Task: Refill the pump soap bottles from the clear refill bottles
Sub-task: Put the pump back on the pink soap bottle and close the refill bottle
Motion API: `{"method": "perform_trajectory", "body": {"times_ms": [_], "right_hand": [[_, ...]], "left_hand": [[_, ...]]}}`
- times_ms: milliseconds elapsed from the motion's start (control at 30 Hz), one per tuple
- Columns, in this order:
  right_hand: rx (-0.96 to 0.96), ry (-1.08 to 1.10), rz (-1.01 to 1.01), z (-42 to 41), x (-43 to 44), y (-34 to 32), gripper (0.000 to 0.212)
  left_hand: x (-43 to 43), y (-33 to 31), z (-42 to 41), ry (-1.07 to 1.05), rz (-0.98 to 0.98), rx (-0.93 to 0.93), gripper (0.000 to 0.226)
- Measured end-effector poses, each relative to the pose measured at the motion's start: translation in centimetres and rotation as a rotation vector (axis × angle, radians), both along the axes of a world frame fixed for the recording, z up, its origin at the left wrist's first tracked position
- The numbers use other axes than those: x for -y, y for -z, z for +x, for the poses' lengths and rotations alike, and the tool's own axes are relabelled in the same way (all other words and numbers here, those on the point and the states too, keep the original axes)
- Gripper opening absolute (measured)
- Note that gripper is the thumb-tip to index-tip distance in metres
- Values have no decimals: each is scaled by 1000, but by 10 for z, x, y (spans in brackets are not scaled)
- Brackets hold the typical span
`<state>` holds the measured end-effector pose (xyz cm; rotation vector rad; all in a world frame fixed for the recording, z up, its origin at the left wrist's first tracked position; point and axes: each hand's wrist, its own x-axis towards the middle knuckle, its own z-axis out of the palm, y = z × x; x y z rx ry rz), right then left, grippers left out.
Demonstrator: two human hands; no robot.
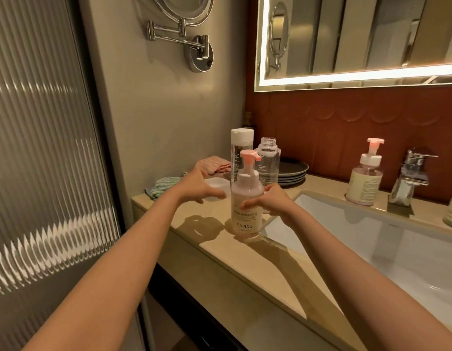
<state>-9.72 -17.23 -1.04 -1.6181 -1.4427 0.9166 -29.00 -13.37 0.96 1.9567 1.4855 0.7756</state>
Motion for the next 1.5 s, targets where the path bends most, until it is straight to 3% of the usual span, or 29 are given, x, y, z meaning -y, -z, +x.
{"method": "perform_trajectory", "body": {"times_ms": [100,167,233,333,433,533,733,1000,1233,1367,1500], "right_hand": [[26,-91,-207,13,0,-11,68],[24,-84,-264,29,-6,-21,60],[-26,56,-201,43,-16,-29,49],[-3,271,-18,53,-37,-32,71],[81,322,110,47,-56,-30,93],[149,324,149,41,-69,-25,103],[175,290,277,42,-89,-14,79],[298,268,307,42,-98,-14,70],[272,230,264,52,-102,-16,70],[232,216,258,52,-102,-17,70],[183,198,244,51,-103,-16,73]], "left_hand": [[-14,-16,1,-72,9,68,80],[-25,-26,3,-96,-3,135,81],[-35,-36,6,-94,-11,187,79],[-46,-48,18,-83,20,212,77],[-57,-58,35,-93,104,242,66],[-63,-67,51,-65,134,234,62],[-87,-84,76,-17,172,104,79],[-85,-101,117,154,287,-301,58],[-83,-119,127,335,101,-429,49],[-81,-119,132,386,62,-415,54],[-85,-114,131,435,16,-244,27]]}}
